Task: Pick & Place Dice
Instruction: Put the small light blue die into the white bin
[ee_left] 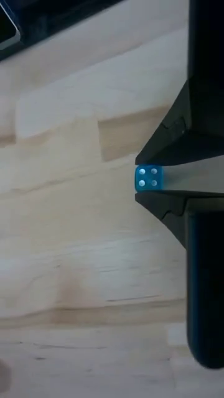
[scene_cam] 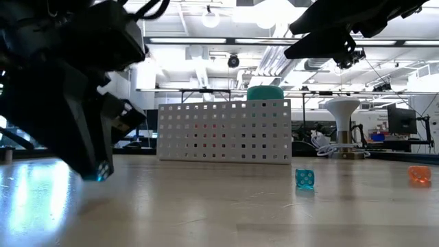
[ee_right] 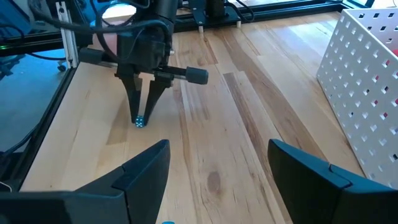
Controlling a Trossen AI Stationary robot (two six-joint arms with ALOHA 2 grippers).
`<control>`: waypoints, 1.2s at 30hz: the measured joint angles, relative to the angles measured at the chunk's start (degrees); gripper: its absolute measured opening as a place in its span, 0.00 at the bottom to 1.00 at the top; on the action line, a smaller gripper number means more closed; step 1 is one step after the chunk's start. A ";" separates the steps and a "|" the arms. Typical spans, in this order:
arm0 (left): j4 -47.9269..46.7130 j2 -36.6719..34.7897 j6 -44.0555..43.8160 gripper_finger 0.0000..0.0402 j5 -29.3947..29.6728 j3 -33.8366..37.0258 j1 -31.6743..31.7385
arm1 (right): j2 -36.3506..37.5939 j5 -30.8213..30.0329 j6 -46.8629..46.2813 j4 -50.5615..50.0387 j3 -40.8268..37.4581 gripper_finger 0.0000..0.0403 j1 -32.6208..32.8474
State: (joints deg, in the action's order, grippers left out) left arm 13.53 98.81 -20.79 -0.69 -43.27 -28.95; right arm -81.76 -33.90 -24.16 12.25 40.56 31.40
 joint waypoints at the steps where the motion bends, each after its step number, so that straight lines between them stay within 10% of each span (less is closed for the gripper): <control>1: 0.11 -0.35 0.04 0.10 0.00 0.00 0.15 | 0.00 -0.01 0.02 0.00 0.00 0.65 0.00; 20: 0.95 -12.24 6.40 0.10 5.13 0.00 5.19 | 0.00 -0.51 5.28 -0.42 0.00 0.65 -0.07; 36: 8.08 -16.25 13.93 0.10 -11.87 -0.19 23.60 | 0.00 -0.01 9.51 -2.05 0.00 0.65 -6.51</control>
State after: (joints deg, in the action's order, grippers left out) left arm 21.61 82.56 -6.86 -12.56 -43.45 -5.35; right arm -81.76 -33.91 -14.65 10.20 40.56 24.89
